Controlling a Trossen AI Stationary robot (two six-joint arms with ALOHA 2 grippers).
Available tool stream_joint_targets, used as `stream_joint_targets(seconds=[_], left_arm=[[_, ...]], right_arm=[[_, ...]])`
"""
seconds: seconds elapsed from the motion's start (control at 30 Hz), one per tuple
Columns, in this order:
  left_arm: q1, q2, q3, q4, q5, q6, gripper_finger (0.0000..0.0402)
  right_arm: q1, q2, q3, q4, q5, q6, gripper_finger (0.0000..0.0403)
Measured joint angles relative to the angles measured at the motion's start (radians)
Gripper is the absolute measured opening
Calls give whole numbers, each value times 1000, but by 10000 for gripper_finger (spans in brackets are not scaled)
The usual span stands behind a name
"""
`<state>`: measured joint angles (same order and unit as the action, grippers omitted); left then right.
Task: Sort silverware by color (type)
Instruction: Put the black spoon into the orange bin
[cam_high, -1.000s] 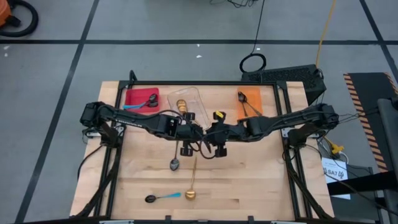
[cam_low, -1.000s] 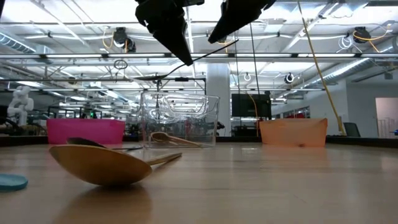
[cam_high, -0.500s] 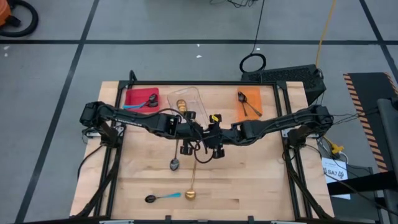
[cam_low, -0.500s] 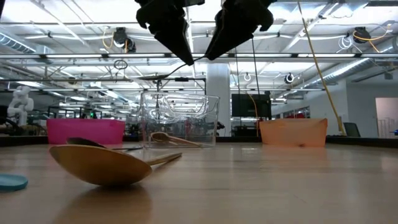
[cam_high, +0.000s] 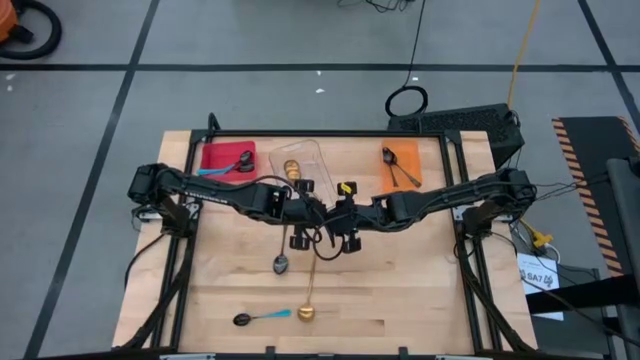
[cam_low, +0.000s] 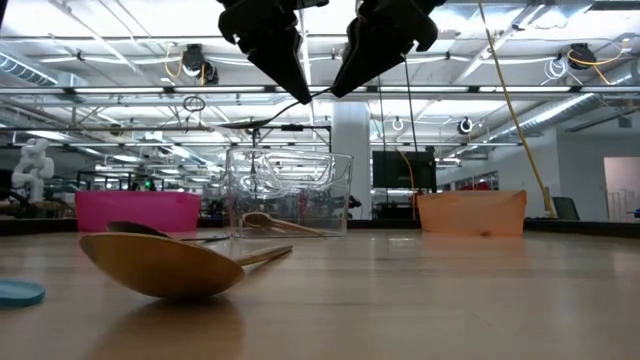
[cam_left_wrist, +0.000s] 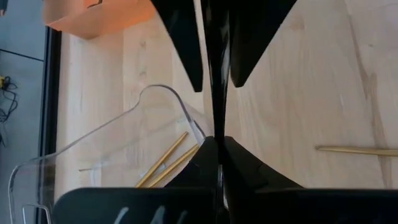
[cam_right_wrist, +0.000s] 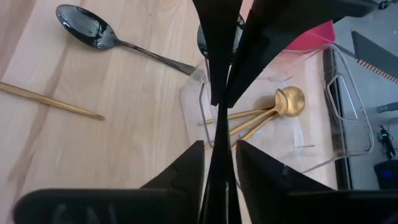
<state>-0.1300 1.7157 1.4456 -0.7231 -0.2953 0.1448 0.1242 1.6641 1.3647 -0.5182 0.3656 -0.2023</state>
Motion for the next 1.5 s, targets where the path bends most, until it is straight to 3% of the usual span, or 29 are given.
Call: stream_joint_targets(seconds=[0.13,0.67,1.0,1.5], left_arm=[[-1,0,0,0,5,-5,10],[7,0,2,0,6,-13,19],[8,2,7,-10,2,41,100],[26,-205,5,-112,-96,37,115]], right_arm=[[0,0,0,-3,6,-6,46],[-2,-3,0,-14,0,4,45],[-5,-21,-2,-64,-5,50,45],[-81,-171,-9,-313,4,201,45]])
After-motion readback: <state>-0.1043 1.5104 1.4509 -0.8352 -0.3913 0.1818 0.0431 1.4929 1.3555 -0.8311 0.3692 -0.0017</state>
